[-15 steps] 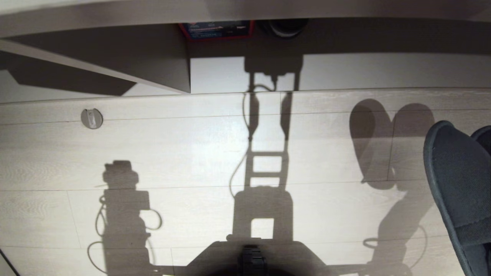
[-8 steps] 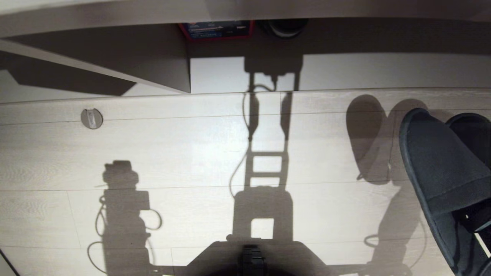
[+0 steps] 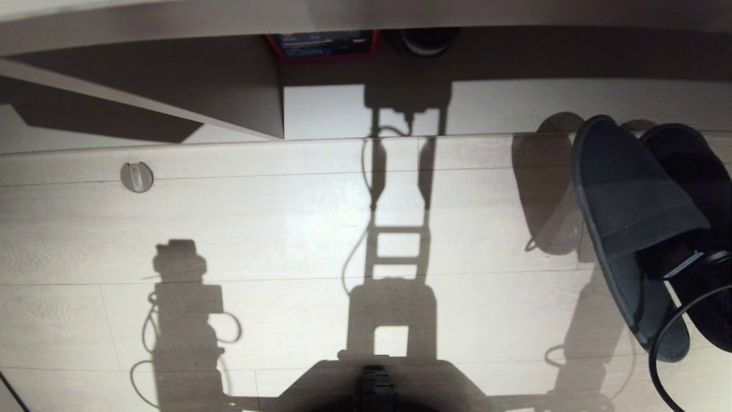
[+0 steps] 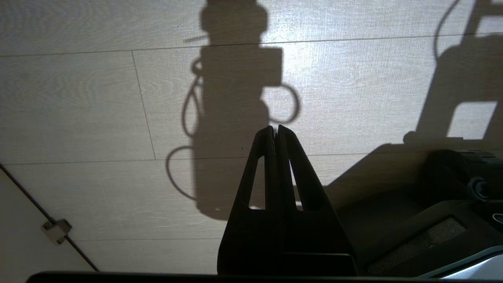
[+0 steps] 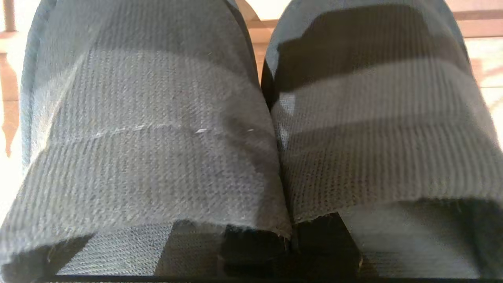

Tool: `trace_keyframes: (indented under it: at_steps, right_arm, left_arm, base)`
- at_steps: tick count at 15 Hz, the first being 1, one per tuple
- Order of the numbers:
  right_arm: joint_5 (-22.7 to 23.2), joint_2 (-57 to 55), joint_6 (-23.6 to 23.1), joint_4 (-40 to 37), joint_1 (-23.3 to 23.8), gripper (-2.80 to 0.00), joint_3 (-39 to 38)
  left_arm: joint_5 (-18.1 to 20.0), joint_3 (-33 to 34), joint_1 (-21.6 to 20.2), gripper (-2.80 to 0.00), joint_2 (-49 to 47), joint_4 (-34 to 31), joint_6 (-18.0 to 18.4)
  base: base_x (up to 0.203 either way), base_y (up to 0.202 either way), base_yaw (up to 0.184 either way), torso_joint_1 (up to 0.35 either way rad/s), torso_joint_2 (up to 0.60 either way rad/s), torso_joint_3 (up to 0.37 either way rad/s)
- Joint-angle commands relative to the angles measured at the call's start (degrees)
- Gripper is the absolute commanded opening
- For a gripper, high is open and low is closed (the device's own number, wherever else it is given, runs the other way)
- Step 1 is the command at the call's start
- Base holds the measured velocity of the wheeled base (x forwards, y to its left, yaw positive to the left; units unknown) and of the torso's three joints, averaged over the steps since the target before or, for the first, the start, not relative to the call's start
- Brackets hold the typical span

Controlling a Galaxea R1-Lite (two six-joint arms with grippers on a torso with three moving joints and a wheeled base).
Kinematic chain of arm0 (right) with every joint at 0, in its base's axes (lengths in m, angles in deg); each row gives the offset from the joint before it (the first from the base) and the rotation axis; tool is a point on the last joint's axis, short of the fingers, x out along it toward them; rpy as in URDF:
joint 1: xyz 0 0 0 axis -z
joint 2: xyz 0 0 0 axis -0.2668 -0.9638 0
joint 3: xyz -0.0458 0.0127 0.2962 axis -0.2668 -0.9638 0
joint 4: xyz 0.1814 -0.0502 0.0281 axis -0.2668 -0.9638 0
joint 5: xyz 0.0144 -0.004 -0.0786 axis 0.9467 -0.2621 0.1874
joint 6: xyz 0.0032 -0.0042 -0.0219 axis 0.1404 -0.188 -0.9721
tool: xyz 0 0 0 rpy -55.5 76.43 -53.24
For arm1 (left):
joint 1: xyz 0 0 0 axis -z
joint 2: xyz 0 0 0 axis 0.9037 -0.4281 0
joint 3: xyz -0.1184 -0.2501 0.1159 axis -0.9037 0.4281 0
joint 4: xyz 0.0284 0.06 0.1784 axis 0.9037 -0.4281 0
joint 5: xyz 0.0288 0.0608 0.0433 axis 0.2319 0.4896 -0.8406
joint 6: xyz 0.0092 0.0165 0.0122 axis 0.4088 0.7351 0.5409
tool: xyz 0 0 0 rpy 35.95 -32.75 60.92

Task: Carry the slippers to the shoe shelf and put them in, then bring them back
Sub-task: Place the slippers into the shoe cabinet

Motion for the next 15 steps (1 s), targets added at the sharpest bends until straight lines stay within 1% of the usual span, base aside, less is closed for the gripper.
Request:
trace_keyframes:
  at_steps: [1, 2, 4, 8, 12, 14, 15]
  right_arm:
    - [0.0, -2.1, 0.0, 0.5, 0.0, -2.80, 1.1]
    - [0.0, -2.6, 0.0, 0.5, 0.0, -2.80, 2.4]
    - [0.0, -4.1, -0.1, 0.7, 0.0, -2.80, 7.3]
    - [0.6, -6.4, -0.7, 1.5, 0.0, -2.80, 11.6]
    - [1.0, -9.6, -1.4, 1.7, 0.1, -2.80, 18.0]
    - [1.0, -10.3, -1.5, 1.7, 0.1, -2.80, 19.3]
    - [1.0, -11.4, -1.7, 1.7, 0.1, -2.80, 22.0]
  left_arm:
    - [0.0, 0.0, 0.0, -2.80, 0.0, 0.0, 0.0]
    - [0.0, 0.0, 0.0, -2.80, -0.1, 0.0, 0.0]
    - [0.0, 0.0, 0.0, -2.80, 0.0, 0.0, 0.0]
    - [0.0, 0.0, 0.0, -2.80, 0.0, 0.0, 0.0]
    - [0.0, 0.0, 0.0, -2.80, 0.0, 0.0, 0.0]
    - [0.0, 0.0, 0.0, -2.80, 0.0, 0.0, 0.0]
    - [0.0, 0.0, 0.0, -2.80, 0.0, 0.0, 0.0]
  base:
    - [0.000, 0.000, 0.000, 0.000, 0.00, 0.000]
    - [0.000, 0.000, 0.000, 0.000, 0.00, 0.000]
    - [0.000, 0.000, 0.000, 0.000, 0.00, 0.000]
    - [0.000, 0.000, 0.000, 0.000, 0.00, 0.000]
    - [0.000, 0.000, 0.000, 0.000, 0.00, 0.000]
    - [0.000, 0.000, 0.000, 0.000, 0.00, 0.000]
    - [0.000, 0.000, 0.000, 0.000, 0.00, 0.000]
